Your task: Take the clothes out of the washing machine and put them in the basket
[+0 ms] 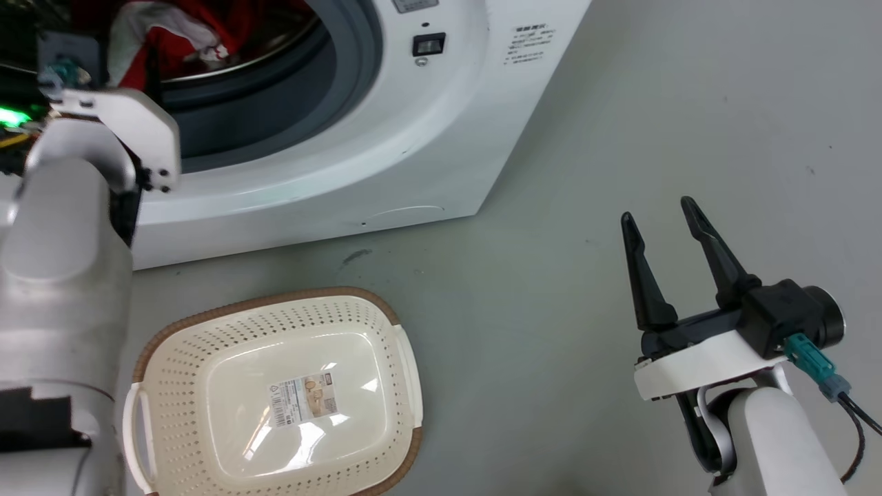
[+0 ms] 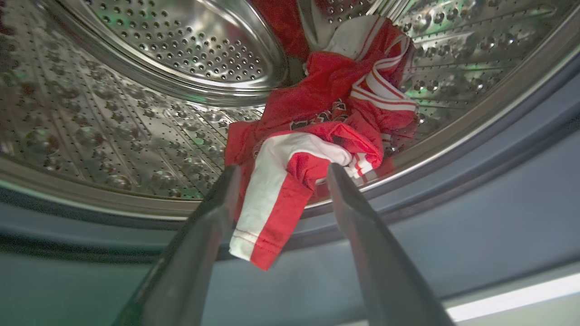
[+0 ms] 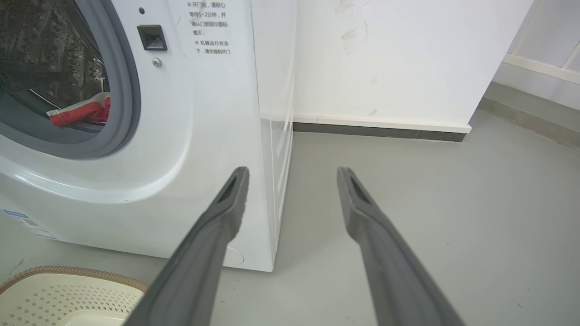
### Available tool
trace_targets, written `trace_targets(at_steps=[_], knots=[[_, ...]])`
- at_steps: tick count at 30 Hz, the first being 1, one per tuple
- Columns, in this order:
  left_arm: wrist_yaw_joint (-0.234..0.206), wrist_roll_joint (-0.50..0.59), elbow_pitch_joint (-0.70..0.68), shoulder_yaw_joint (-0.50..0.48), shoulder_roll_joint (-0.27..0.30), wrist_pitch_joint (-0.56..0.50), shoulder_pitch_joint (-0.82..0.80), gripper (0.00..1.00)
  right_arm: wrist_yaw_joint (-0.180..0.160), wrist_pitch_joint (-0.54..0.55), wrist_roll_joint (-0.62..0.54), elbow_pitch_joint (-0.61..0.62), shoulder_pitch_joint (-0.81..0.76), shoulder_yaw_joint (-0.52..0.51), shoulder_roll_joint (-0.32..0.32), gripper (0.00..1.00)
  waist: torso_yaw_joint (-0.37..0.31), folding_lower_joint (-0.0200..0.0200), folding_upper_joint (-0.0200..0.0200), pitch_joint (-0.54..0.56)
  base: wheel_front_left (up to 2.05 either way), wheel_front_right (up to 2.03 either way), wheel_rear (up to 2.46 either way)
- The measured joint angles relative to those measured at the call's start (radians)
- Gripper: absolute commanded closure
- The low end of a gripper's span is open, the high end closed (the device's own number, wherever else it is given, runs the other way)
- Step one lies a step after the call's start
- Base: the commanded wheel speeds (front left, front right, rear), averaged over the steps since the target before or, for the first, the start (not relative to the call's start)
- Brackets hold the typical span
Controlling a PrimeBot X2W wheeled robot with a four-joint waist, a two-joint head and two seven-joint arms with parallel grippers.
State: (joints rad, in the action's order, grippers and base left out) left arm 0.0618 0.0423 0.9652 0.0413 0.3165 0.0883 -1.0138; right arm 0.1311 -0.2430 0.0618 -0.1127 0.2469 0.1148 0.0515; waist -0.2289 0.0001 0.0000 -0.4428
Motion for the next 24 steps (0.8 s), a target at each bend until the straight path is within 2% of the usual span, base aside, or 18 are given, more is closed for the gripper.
trace_targets(at_steps=[12, 21, 22, 24], knots=[[0.053, 0.031, 0.187, 0.066, 0.110, -0.267, -0.193, 0.00, 0.000, -0.018, 0.055, -0.043, 0.053, 0.062, 0.000, 0.00, -0.070, 0.0000, 0.0000, -0.080, 0.00, 0.00, 0.00], [0.062, 0.015, 0.258, 0.085, 0.122, -0.448, -0.284, 0.00, 0.000, -0.020, 0.080, -0.044, 0.077, 0.081, 0.000, 0.00, -0.098, -0.0001, 0.0000, -0.115, 0.00, 0.00, 0.00], [0.063, 0.009, 0.264, 0.085, 0.123, -0.473, -0.290, 0.41, 0.000, -0.020, 0.081, -0.044, 0.077, 0.083, 0.000, 0.00, -0.100, -0.0001, 0.0000, -0.116, 0.00, 0.00, 0.00], [0.064, -0.004, 0.274, 0.084, 0.127, -0.510, -0.298, 0.85, 0.000, -0.020, 0.086, -0.044, 0.077, 0.086, 0.000, 0.00, -0.105, -0.0001, 0.0000, -0.117, 0.00, 0.00, 0.00]])
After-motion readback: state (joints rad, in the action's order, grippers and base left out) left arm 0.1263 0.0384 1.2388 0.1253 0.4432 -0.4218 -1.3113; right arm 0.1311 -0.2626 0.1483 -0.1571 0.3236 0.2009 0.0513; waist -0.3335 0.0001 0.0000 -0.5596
